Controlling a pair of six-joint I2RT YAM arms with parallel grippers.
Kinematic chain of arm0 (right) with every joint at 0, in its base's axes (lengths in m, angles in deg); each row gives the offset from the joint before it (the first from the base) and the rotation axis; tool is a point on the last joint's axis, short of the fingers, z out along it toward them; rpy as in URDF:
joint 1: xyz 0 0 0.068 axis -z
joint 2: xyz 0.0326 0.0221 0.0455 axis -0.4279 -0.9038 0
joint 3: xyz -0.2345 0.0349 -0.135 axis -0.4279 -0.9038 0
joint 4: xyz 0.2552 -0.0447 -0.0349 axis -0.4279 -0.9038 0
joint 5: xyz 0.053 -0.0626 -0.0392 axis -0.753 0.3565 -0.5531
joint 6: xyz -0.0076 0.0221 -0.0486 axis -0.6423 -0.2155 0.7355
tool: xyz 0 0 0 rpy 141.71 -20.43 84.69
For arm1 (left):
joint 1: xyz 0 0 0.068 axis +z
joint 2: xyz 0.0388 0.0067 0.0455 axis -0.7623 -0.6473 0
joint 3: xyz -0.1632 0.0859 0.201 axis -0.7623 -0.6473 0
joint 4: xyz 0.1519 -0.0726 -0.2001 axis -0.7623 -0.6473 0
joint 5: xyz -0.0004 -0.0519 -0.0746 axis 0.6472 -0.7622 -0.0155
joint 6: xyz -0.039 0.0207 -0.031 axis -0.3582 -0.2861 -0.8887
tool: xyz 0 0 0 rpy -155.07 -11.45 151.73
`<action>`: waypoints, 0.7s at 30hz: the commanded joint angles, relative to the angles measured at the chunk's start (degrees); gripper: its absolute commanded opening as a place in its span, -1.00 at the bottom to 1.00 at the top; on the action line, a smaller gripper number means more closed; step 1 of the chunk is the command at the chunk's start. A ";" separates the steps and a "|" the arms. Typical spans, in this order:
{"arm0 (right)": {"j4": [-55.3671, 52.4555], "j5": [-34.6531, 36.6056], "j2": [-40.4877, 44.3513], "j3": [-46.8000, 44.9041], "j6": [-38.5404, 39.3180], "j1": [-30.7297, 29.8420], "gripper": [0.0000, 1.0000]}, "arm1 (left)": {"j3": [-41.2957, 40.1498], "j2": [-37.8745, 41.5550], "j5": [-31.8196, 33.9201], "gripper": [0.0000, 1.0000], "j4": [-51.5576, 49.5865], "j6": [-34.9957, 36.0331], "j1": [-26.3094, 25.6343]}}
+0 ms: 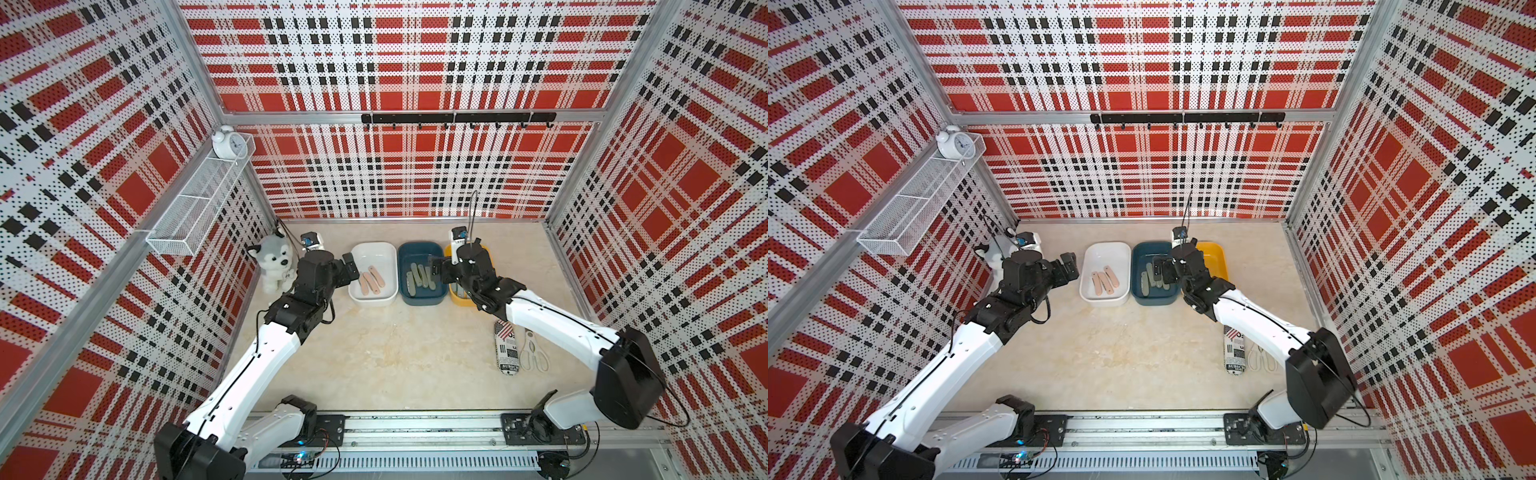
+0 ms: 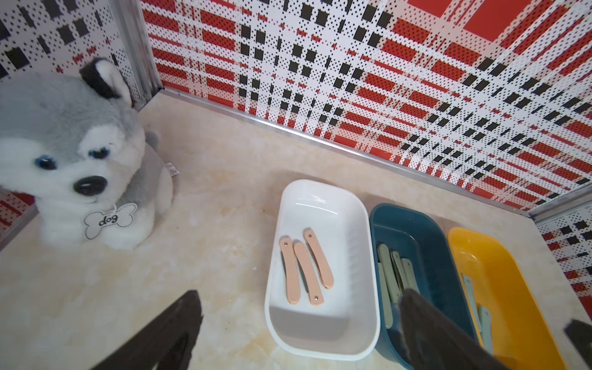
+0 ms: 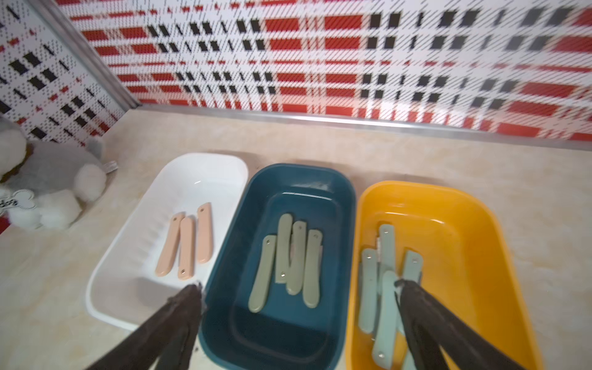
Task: Place the fruit knives into the storage box by color
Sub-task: Reset both arms
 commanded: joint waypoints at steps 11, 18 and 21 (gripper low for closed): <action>28.56 23.18 23.55 -28.55 10.49 6.05 1.00 | -19.38 13.46 8.19 0.97 21.39 13.19 1.37; 40.57 17.85 26.85 -40.40 15.78 13.48 1.00 | -22.72 6.58 7.01 0.97 24.67 14.32 7.81; 48.55 19.18 21.30 -43.91 17.55 16.10 1.00 | -23.07 3.23 9.25 0.97 27.83 16.35 10.39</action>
